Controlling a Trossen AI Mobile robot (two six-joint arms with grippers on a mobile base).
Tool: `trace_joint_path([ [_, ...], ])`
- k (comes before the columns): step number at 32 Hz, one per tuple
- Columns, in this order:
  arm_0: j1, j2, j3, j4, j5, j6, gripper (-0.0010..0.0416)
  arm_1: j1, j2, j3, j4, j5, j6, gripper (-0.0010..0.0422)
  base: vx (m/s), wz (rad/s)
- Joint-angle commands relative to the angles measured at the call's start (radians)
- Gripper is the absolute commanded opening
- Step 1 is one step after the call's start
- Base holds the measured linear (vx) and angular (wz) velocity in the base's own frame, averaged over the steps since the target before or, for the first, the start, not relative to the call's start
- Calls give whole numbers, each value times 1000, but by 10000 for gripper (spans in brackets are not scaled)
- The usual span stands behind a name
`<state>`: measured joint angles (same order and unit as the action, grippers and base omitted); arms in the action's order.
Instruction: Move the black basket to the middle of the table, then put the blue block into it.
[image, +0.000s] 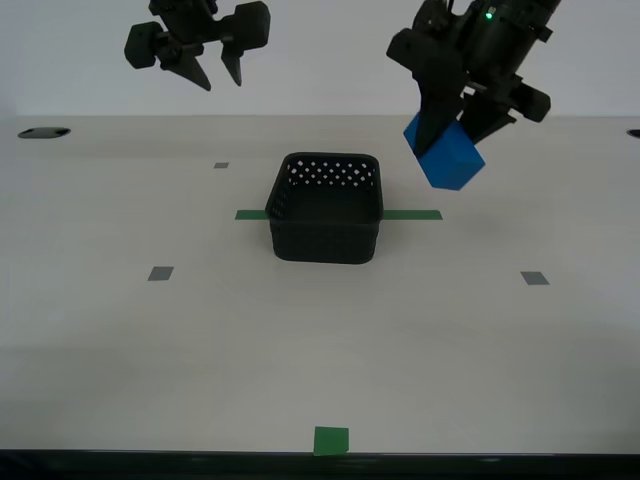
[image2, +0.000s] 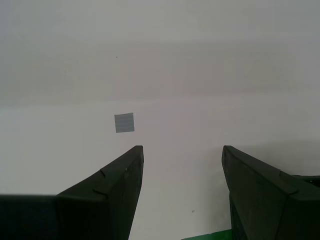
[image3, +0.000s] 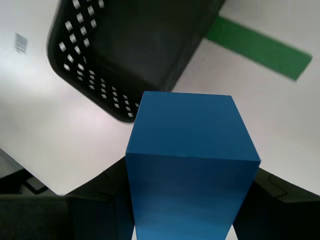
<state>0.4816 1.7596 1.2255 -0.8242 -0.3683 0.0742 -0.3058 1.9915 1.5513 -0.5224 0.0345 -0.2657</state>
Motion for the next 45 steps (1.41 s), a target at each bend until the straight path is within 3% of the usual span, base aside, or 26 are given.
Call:
trace_joint_path([
  [1,5,1,50,-3,-6,-4,-1,2,0,0,0,-2,5,210,0,0],
  [2,6,1,57,-3,-8,-3,-1,2,0,1,1,-2,5,210,0,0],
  [4,13,58,139,-52,-74,-3,-1,4,0,0,4,-2,4,210,0,0],
  [5,16,70,148,-52,-82,-3,-1,4,0,0,5,-2,4,210,0,0],
  [12,91,248,317,-53,-84,-5,-1,6,0,0,1,-2,6,210,0,0],
  [19,135,468,563,-81,-84,-23,-1,9,0,0,1,-3,19,210,0,0],
  [26,135,487,594,-67,-75,-23,15,13,0,-11,8,-18,35,210,0,0],
  [27,135,487,594,-68,-75,-23,68,14,0,-27,18,-28,39,210,0,0],
  [29,135,487,595,-68,-75,-23,106,16,0,-35,23,-28,39,210,0,0],
  [31,135,487,594,-68,-75,-23,176,18,0,-43,26,-28,39,210,0,0],
  [32,135,487,594,-69,-75,-23,254,19,0,-50,25,-28,39,210,0,0],
  [33,135,487,594,-69,-75,-23,272,19,0,-50,25,-28,39,211,0,0],
  [34,135,487,594,-71,-75,-23,377,19,0,-50,28,-28,39,210,0,0],
  [37,135,487,594,-73,-75,-24,409,20,0,-50,28,-28,39,210,0,0],
  [40,135,487,594,-75,-75,-23,346,24,0,-50,30,-28,39,210,0,0],
  [43,134,480,594,-103,-70,-34,356,42,0,-50,29,-43,43,210,0,0],
  [45,134,463,594,-121,18,-61,370,58,0,-50,24,-71,52,210,0,0],
])
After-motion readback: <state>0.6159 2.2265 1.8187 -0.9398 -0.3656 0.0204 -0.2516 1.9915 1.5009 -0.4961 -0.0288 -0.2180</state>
